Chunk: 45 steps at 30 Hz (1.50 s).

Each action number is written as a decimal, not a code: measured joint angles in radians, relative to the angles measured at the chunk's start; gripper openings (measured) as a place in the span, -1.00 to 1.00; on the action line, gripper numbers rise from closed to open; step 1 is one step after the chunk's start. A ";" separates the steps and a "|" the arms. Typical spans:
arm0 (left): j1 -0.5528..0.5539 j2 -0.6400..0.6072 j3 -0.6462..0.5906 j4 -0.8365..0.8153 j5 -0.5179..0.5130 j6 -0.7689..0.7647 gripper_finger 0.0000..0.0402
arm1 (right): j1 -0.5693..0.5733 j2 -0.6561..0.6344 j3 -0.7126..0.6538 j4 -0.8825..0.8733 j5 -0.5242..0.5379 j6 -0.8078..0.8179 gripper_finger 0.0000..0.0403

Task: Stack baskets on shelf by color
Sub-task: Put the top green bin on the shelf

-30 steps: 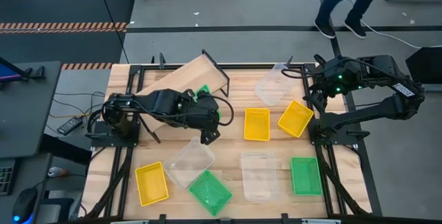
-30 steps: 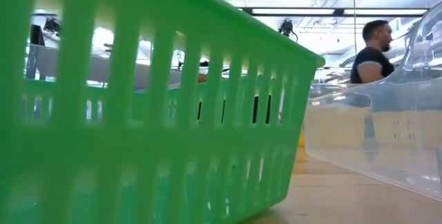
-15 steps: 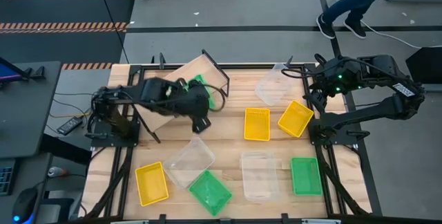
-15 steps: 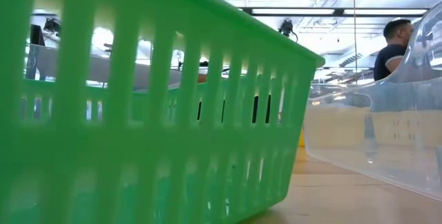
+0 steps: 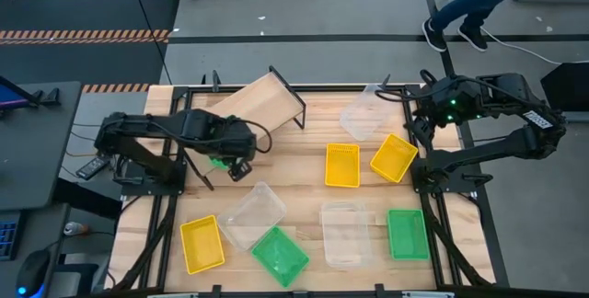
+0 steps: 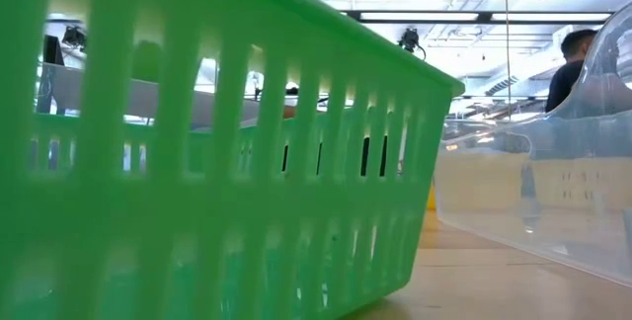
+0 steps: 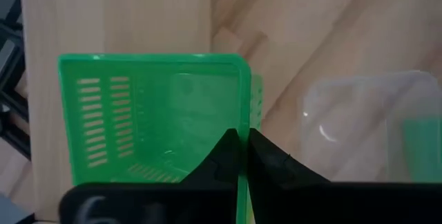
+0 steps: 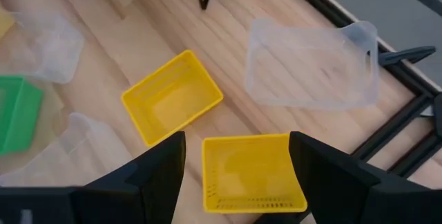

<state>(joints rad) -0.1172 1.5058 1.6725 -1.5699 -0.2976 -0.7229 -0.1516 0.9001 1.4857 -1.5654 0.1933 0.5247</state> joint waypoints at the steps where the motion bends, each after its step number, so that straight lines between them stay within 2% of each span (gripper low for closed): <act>1: 0.001 -0.011 -0.015 -0.001 0.001 -0.003 -0.92 | 0.000 0.000 0.000 0.000 0.007 0.000 0.31; 11: 0.003 -0.072 -0.136 -0.002 0.028 -0.033 -0.90 | 0.000 0.000 0.000 0.001 0.024 0.016 0.31; 23: 0.003 -0.081 -0.250 -0.001 0.059 -0.050 -0.66 | 0.000 0.000 0.000 0.001 0.023 0.023 0.31; 29: 0.003 -0.081 -0.259 -0.002 0.054 -0.025 -0.62 | 0.000 0.000 0.000 0.001 0.023 0.034 0.31; 34: 0.003 -0.081 -0.259 -0.001 0.031 0.008 -0.64 | 0.000 0.000 0.000 0.001 0.022 0.038 0.31; 45: 0.003 -0.081 -0.259 -0.001 0.045 0.058 -0.66 | 0.000 0.000 0.000 0.001 0.021 0.061 0.31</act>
<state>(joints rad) -0.1143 1.4250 1.4136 -1.5709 -0.2526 -0.6654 -0.1516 0.9001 1.4860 -1.5646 0.2141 0.5857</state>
